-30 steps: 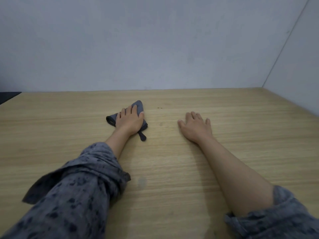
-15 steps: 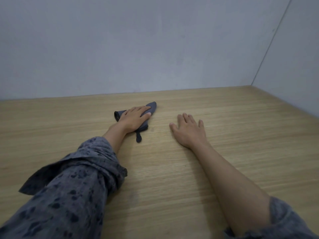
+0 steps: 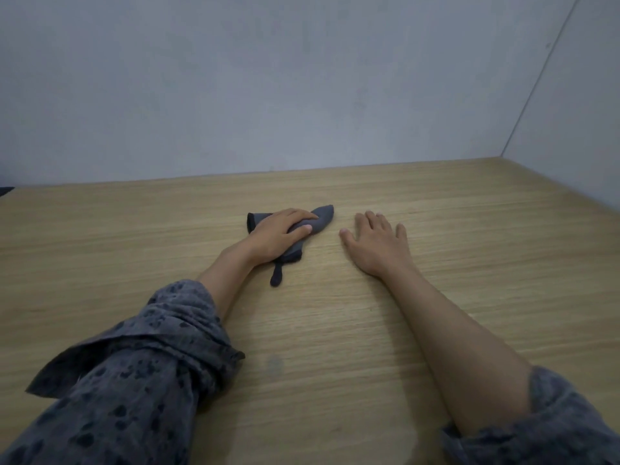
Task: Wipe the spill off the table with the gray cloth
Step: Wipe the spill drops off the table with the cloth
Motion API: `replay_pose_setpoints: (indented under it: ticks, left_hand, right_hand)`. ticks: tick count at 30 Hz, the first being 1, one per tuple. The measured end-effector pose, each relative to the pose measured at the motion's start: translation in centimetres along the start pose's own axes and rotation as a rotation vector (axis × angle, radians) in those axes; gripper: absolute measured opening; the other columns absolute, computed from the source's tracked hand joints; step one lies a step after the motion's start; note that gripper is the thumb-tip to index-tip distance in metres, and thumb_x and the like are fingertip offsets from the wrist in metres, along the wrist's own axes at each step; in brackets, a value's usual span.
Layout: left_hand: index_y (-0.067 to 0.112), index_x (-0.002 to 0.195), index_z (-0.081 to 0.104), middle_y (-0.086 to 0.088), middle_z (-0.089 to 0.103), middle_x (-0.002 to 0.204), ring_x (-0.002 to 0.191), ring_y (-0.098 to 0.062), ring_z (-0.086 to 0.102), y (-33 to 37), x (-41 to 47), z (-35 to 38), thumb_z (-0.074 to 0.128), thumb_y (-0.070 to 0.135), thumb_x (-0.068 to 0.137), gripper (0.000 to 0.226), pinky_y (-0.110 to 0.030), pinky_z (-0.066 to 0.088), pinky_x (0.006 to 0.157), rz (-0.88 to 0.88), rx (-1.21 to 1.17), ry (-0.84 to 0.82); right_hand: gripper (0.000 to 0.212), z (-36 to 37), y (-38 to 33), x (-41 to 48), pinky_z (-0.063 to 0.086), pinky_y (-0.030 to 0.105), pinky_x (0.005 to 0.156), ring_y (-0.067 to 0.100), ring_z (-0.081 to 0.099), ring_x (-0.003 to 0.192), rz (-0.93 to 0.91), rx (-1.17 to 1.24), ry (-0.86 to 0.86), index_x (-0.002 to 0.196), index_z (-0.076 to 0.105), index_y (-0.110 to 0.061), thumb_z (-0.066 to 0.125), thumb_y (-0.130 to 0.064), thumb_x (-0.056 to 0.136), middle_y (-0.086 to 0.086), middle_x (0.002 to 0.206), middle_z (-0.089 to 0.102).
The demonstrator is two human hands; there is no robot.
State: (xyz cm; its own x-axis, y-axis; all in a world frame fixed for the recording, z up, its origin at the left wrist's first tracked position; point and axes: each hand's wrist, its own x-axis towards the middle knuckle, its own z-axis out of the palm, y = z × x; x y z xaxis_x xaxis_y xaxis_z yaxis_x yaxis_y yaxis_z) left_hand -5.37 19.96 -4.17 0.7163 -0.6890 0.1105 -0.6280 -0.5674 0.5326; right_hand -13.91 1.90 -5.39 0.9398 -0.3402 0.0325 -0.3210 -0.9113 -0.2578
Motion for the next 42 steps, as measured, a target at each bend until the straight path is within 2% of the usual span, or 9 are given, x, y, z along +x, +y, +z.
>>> replay_pose_setpoints:
  ticks: [6, 10, 12, 16, 21, 32, 35, 38, 42]
  left_hand:
    - [0.015, 0.107, 0.062, 0.001, 0.063, 0.095, 0.084, 0.004, 0.059, 0.0, -2.8, -0.8, 0.048, 0.020, 0.096, 0.018, -0.013, 0.044, 0.078, -0.007, -0.422, 0.213]
    - [-0.001, 0.130, 0.049, -0.016, 0.052, 0.140, 0.129, -0.021, 0.050, -3.1, -5.6, -5.3, 0.034, 0.015, 0.098, 0.039, -0.026, 0.037, 0.107, -0.034, -1.131, 0.238]
    - [-0.007, 0.124, 0.051, -0.015, 0.057, 0.134, 0.125, -0.020, 0.054, -3.7, -6.3, -6.6, 0.035, 0.014, 0.098, 0.037, -0.027, 0.038, 0.107, -0.087, -1.041, 0.350]
    - [0.008, 0.103, 0.060, -0.011, 0.062, 0.094, 0.074, 0.001, 0.061, -3.0, -6.0, -5.7, 0.044, 0.017, 0.097, 0.019, -0.014, 0.045, 0.069, -0.251, -0.450, 0.584]
    - [0.016, 0.126, 0.058, -0.011, 0.058, 0.126, 0.117, -0.030, 0.050, -4.6, -6.7, -2.5, 0.043, 0.028, 0.097, 0.035, -0.046, 0.038, 0.101, -0.279, 0.065, 0.367]
    - [0.016, 0.122, 0.060, -0.009, 0.061, 0.118, 0.110, -0.029, 0.051, 3.3, -6.2, 2.2, 0.048, 0.031, 0.094, 0.034, -0.043, 0.040, 0.094, -0.094, 0.189, 0.425]
    - [0.013, 0.125, 0.057, -0.014, 0.057, 0.126, 0.113, -0.037, 0.049, 1.9, -3.6, 1.7, 0.046, 0.029, 0.095, 0.036, -0.042, 0.037, 0.093, -0.280, 0.238, 0.509]
    - [0.012, 0.136, 0.046, -0.016, 0.047, 0.141, 0.126, -0.038, 0.041, 1.6, 0.2, 1.6, 0.037, 0.030, 0.098, 0.043, -0.043, 0.034, 0.101, -0.435, 0.194, 0.393]
    - [0.011, 0.142, 0.038, -0.013, 0.040, 0.149, 0.134, -0.034, 0.037, 3.8, 4.2, 3.4, 0.030, 0.031, 0.100, 0.047, -0.040, 0.031, 0.106, -0.296, 0.174, 0.243]
  right_hand:
    - [0.066, -0.2, 0.1, -0.1, 0.005, 0.050, 0.119, 0.019, 0.008, 0.151, -0.015, 0.006, 0.014, 0.152, 0.021, -0.016, 0.023, -0.050, 0.096, 0.003, 0.163, 0.014]
    - [0.064, -0.2, 0.0, -0.2, 0.006, 0.051, 0.119, 0.020, 0.011, 0.150, -0.017, 0.001, 0.025, 0.151, 0.024, -0.015, 0.025, -0.049, 0.097, 0.004, 0.162, 0.016]
    - [0.064, -0.1, -0.1, -0.1, 0.007, 0.051, 0.118, 0.020, 0.011, 0.150, -0.015, -0.006, 0.031, 0.151, 0.024, -0.015, 0.025, -0.049, 0.096, 0.004, 0.162, 0.017]
    - [0.064, -0.1, 0.1, -0.1, 0.007, 0.051, 0.119, 0.020, 0.012, 0.150, -0.009, -0.009, 0.037, 0.151, 0.025, -0.015, 0.025, -0.049, 0.096, 0.004, 0.162, 0.018]
    - [0.064, -0.1, 0.1, -0.1, 0.007, 0.051, 0.119, 0.020, 0.012, 0.150, -0.009, -0.010, 0.038, 0.151, 0.025, -0.015, 0.025, -0.048, 0.096, 0.005, 0.162, 0.018]
    - [0.055, -2.3, 2.4, -0.3, 0.011, 0.046, 0.119, 0.019, 0.019, 0.148, -0.033, 0.167, 0.074, 0.146, 0.036, -0.013, 0.033, -0.041, 0.098, 0.005, 0.158, 0.029]
    - [0.055, -3.3, 5.0, -0.6, 0.007, 0.049, 0.119, 0.020, 0.017, 0.149, 0.061, 0.125, 0.098, 0.147, 0.035, -0.015, 0.030, -0.041, 0.099, 0.006, 0.160, 0.026]
    - [0.055, -3.5, 7.8, -1.1, 0.010, 0.054, 0.117, 0.028, 0.020, 0.147, 0.199, 0.022, 0.089, 0.143, 0.041, -0.017, 0.025, -0.044, 0.097, 0.011, 0.157, 0.028]
    - [0.053, -3.1, 10.4, -2.0, 0.011, 0.058, 0.114, 0.031, 0.019, 0.146, 0.295, -0.038, 0.080, 0.144, 0.037, -0.029, 0.020, -0.047, 0.097, 0.012, 0.157, 0.027]
